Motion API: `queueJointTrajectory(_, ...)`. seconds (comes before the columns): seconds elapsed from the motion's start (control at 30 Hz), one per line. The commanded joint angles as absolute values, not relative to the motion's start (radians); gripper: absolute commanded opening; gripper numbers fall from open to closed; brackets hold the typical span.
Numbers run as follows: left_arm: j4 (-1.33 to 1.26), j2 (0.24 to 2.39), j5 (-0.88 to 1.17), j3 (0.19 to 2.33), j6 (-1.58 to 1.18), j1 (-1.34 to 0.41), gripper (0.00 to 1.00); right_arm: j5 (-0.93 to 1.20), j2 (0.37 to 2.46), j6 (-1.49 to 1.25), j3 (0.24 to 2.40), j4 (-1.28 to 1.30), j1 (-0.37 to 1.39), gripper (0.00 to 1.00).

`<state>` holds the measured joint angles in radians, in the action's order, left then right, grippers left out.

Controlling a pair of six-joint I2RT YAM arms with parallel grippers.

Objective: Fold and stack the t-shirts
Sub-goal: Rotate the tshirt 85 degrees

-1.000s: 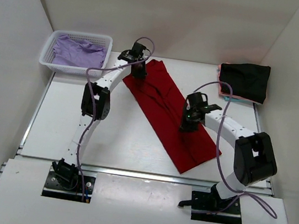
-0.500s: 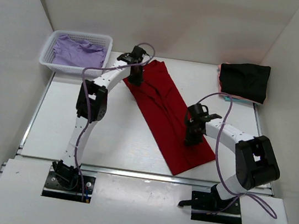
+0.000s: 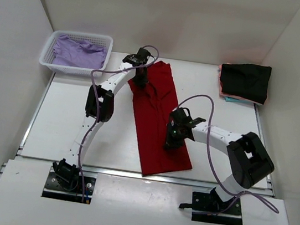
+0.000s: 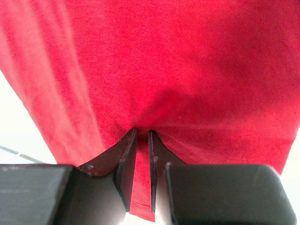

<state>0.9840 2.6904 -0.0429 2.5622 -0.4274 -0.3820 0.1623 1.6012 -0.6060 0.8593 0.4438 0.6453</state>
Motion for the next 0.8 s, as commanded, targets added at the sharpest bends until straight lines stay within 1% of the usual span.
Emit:
queueJointTrajectory(0.0, 0.948, 2.707, -0.029, 2.546, -0.433, -0.357, 0.2, 0.218, 1.716, -0.615, 0.863, 0.39, 0.696, 0.15)
queueJointTrajectory(0.07, 0.934, 2.729, -0.014, 2.585, -0.428, -0.364, 0.2, 0.235, 1.764, -0.597, 0.893, 0.379, 0.722, 0.14)
queueJointTrajectory(0.27, 0.822, 2.727, 0.027, 2.571, -0.384, -0.368, 0.23, 0.242, 1.853, -0.537, 0.998, 0.394, 0.746, 0.14)
queueJointTrajectory(0.3, 0.799, 2.723, 0.031, 2.572, -0.382, -0.367, 0.24, 0.241, 1.855, -0.526, 1.009, 0.402, 0.742, 0.15)
queueJointTrajectory(0.47, 0.686, 2.689, 0.038, 2.626, -0.379, -0.345, 0.29, 0.229, 1.849, -0.488, 1.025, 0.428, 0.73, 0.13)
queueJointTrajectory(0.57, 0.626, 2.613, 0.055, 2.642, -0.385, -0.325, 0.32, 0.212, 1.838, -0.419, 1.081, 0.454, 0.741, 0.14)
queueJointTrajectory(0.63, 0.598, 2.519, 0.072, 2.622, -0.411, -0.321, 0.33, 0.195, 1.815, -0.385, 1.135, 0.478, 0.749, 0.14)
queueJointTrajectory(0.7, 0.578, 2.43, 0.101, 2.545, -0.434, -0.316, 0.34, 0.152, 1.792, -0.358, 1.196, 0.52, 0.755, 0.14)
queueJointTrajectory(0.77, 0.568, 2.294, 0.127, 2.444, -0.457, -0.31, 0.34, 0.085, 1.76, -0.333, 1.284, 0.563, 0.759, 0.17)
